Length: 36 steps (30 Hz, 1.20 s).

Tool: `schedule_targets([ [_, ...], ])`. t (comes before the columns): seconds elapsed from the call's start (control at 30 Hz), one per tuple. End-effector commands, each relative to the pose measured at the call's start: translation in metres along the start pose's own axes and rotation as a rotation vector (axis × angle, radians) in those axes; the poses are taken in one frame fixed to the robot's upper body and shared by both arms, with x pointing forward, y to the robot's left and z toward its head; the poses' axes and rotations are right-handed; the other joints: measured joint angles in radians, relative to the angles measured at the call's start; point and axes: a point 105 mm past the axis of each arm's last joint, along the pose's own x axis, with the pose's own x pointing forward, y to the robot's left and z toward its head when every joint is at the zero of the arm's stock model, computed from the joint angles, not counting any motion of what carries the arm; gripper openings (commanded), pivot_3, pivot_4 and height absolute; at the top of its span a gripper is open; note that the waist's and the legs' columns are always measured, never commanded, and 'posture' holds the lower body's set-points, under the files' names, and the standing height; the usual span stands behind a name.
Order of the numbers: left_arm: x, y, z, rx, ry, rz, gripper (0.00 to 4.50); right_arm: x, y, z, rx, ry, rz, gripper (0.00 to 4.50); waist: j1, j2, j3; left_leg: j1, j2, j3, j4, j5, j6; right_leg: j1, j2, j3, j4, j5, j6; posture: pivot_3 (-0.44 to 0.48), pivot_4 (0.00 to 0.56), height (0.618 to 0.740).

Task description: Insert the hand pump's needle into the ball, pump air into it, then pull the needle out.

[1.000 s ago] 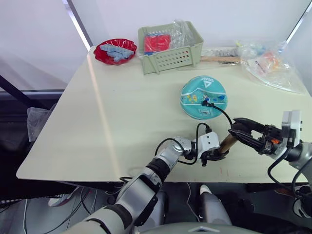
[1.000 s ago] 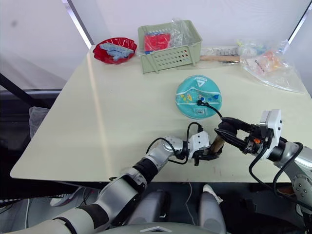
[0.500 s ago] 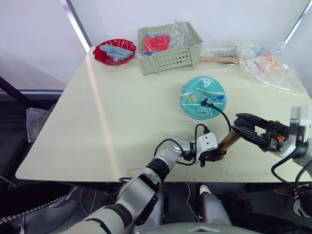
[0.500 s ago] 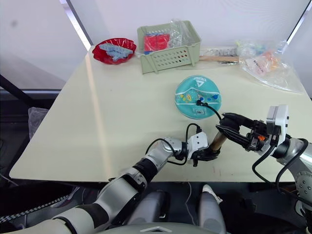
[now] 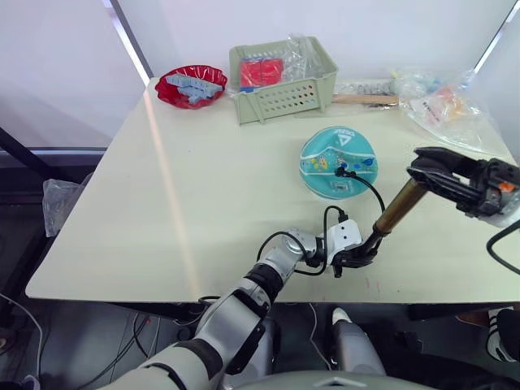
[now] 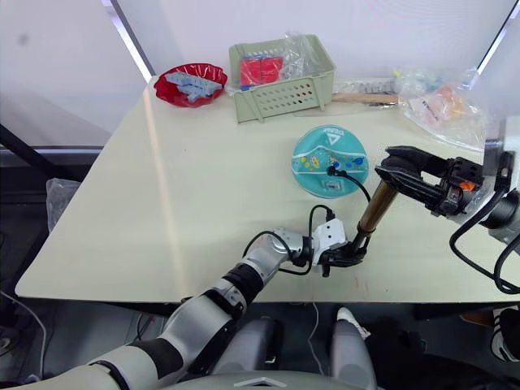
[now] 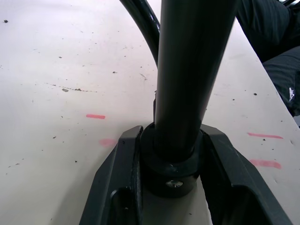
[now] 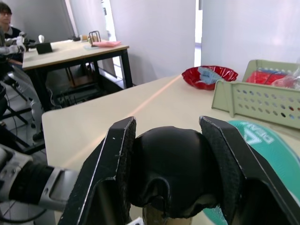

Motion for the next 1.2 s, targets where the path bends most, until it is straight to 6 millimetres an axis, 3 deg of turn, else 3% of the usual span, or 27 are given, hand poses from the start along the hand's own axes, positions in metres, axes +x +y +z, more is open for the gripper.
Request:
schedule_targets([
  [0.03,-0.009,-0.011,-0.05,-0.105,0.155,-0.005,1.19,-0.01,-0.001,0.042,-0.122,-0.097,-0.044,1.68,0.0,0.0,0.0,0.0,0.0,0.0,0.0,0.0,0.0,0.0,0.0,0.0,0.0,0.0,0.0,0.0,0.15,0.737],
  [0.27,-0.009,-0.01,-0.048,-0.103,0.153,-0.003,1.19,-0.011,-0.001,0.054,-0.096,-0.118,-0.058,1.68,0.0,0.0,0.0,0.0,0.001,0.0,0.002,0.0,0.0,0.001,0.0,0.0,0.0,0.001,0.0,0.0,0.15,0.737],
  [0.4,-0.01,-0.009,-0.049,-0.101,0.154,-0.004,1.19,-0.01,-0.001,0.045,-0.082,-0.064,-0.062,1.68,0.0,0.0,0.0,-0.001,0.001,0.0,0.003,0.0,0.0,0.001,0.0,0.0,0.0,0.001,0.0,0.0,0.15,0.737],
  [0.6,-0.01,-0.011,-0.051,-0.102,0.155,-0.005,1.19,-0.008,0.002,0.007,-0.039,0.044,-0.05,1.68,0.0,-0.006,-0.006,0.0,0.003,0.0,0.003,0.0,0.0,0.001,0.001,-0.001,0.0,0.001,0.0,0.0,0.15,0.737],
  [0.77,-0.01,-0.011,-0.051,-0.099,0.153,-0.003,1.19,-0.006,0.001,-0.028,0.007,0.096,-0.074,1.68,-0.002,-0.019,-0.019,0.002,0.005,0.0,0.003,0.0,0.0,0.003,0.002,-0.001,0.0,0.001,0.0,0.0,0.15,0.737],
  [0.87,-0.01,-0.011,-0.051,-0.09,0.146,-0.001,1.19,-0.009,0.001,-0.059,0.062,0.153,-0.092,1.68,-0.002,-0.025,-0.027,0.003,0.007,-0.001,0.004,0.0,0.0,0.004,0.004,-0.002,-0.001,-0.001,0.0,0.0,0.15,0.737],
  [1.2,-0.01,-0.012,-0.052,-0.074,0.141,-0.004,1.19,-0.011,0.008,-0.111,0.147,0.224,-0.121,1.68,-0.001,-0.023,-0.029,0.002,0.008,-0.002,0.003,-0.001,0.0,0.004,0.005,-0.003,-0.001,0.0,-0.005,0.0,0.15,0.737],
])
